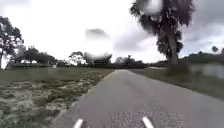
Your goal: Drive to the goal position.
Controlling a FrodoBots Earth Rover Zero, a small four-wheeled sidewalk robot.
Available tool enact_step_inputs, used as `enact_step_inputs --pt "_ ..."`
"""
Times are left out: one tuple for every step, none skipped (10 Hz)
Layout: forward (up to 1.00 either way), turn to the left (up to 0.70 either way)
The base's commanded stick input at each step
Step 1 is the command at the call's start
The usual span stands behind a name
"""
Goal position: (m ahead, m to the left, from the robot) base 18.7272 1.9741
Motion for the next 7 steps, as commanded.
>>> enact_step_inputs --pt "0.70 0.00" --pt "0.70 0.00" --pt "0.70 0.00" --pt "0.70 0.00" --pt "0.70 0.00" --pt "0.70 0.00" --pt "0.70 0.00"
